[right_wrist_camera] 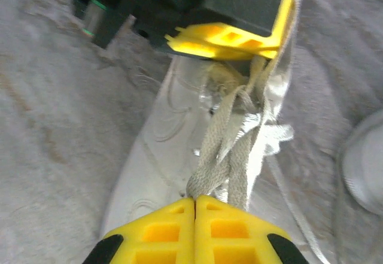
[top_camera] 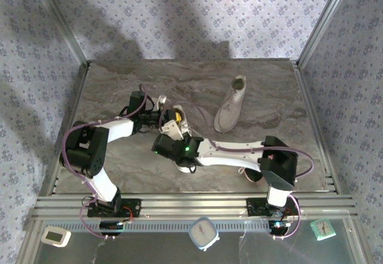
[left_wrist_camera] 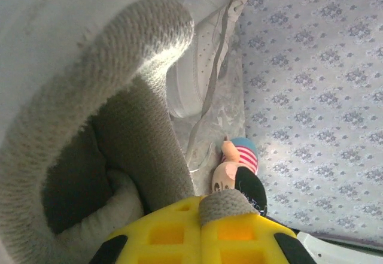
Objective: Tie the shoes
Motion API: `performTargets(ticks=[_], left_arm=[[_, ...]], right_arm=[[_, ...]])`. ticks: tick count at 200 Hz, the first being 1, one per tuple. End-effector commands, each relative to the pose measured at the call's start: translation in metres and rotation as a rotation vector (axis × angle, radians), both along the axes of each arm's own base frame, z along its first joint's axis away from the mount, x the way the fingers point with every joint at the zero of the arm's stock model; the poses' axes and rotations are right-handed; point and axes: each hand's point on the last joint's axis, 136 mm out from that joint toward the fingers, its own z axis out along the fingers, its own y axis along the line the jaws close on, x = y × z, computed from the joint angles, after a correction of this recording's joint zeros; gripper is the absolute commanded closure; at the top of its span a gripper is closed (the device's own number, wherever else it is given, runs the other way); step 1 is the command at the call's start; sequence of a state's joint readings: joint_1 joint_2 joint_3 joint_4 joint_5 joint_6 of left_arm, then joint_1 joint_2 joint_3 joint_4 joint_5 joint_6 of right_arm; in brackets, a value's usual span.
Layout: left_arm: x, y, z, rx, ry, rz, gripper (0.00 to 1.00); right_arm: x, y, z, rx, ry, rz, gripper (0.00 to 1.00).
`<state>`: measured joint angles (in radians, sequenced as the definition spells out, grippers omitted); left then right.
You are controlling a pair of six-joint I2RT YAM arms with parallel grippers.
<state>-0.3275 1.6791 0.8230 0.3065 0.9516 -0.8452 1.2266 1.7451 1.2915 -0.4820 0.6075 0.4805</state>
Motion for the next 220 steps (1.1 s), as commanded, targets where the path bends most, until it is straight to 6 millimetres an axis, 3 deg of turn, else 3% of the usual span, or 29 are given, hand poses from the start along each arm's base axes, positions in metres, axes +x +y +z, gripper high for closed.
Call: performTargets(ticks=[1,6,12,101,158,220], left_arm=[[-0.009,-0.007,0.016,-0.001,-0.054,-0.053,1.0],[-0.01,-0.008,0.017,-0.002,-0.062,-0.057,1.0],[-0.011,-0.009,0.019,-0.002,-0.073,-0.063,1.0],[-0.035,-0.006,0.044,0.086,-0.292,-0.155,1.0],[-0.033,0.003,0.043,0.167,-0.339,-0.128,1.0],[-0.018,0.011,0.044,0.169,-0.328,-0.045,1.0]], right_arm=[[-0.006,0.021,0.003,0.152,0.097,0.169,1.0],[-0.006,0.025,0.008,0.19,0.112,0.193,1.0],[-0.009,0.018,-0.002,0.197,0.144,0.21,1.0],[-0.002,-0.014,0.028,0.524,0.262,0.36,1.0],[0.004,-0.043,0.021,0.519,0.254,0.328,1.0],[-0.007,-0.054,0.0,0.447,0.292,0.358,1.0]])
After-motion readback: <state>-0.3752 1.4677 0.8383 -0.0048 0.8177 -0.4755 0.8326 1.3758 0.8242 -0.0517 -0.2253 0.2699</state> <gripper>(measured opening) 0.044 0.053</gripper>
